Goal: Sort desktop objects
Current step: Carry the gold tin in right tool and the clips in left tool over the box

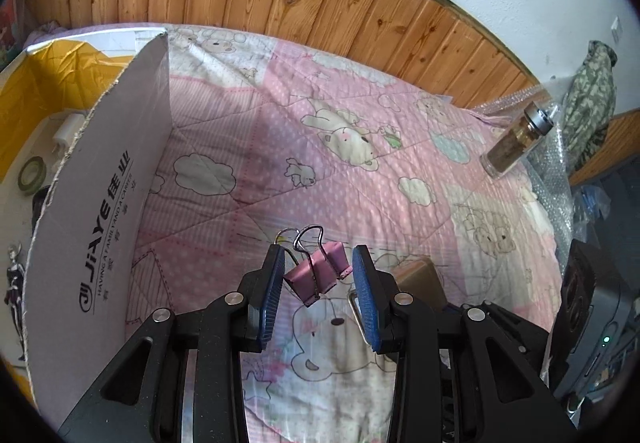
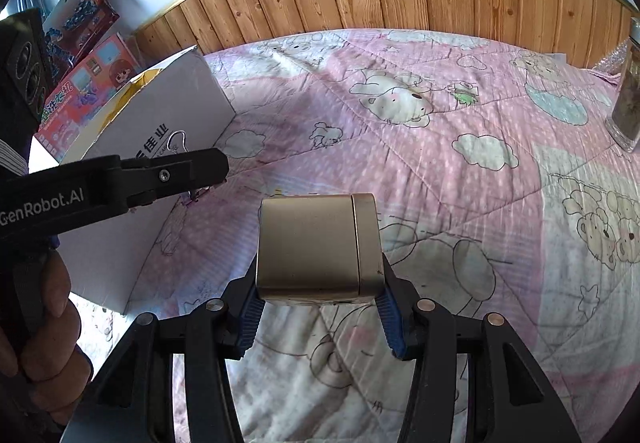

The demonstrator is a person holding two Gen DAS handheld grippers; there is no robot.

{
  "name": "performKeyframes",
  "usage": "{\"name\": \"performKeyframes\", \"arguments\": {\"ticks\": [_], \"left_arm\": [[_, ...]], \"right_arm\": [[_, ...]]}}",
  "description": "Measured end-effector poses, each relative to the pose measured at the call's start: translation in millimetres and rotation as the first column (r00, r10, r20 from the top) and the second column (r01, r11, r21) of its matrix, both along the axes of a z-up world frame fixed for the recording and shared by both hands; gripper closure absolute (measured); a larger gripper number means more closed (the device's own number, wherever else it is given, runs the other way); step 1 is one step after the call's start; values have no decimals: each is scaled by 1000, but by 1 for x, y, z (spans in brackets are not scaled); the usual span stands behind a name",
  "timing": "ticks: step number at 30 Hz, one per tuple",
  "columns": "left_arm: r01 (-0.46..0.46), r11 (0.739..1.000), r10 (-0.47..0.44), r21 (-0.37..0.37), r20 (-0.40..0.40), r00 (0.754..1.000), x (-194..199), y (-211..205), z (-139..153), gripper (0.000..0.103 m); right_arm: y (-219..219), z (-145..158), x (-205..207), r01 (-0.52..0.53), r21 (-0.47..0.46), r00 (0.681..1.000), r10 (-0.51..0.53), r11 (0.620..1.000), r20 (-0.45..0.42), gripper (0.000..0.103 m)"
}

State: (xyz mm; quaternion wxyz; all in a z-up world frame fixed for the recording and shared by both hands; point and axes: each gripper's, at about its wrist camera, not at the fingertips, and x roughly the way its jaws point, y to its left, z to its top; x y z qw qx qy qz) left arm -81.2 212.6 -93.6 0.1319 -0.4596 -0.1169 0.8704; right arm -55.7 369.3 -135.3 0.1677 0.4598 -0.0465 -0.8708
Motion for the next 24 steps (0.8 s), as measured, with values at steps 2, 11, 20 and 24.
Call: {"name": "performKeyframes", "arguments": {"ticks": [2, 11, 20, 24], "left_arm": [[10, 1000, -10, 5, -7, 1000, 9, -3, 6, 67], [10, 1000, -10, 17, -14, 1000, 37, -21, 19, 67], [7, 1000, -7, 11, -43, 999, 64, -39, 36, 67], [9, 1000, -8, 18, -57, 998, 72, -47, 43, 67]], "right_arm": [[-5, 4, 9, 2, -1, 1000, -2, 1000, -2, 51], [-22, 16, 40, 17, -17, 1000, -17, 1000, 0, 51], [-39, 29, 62, 20, -12, 1000, -20, 1000, 0, 51], [-50, 37, 70, 6, -6, 1000, -6, 1000, -9, 51]]}}
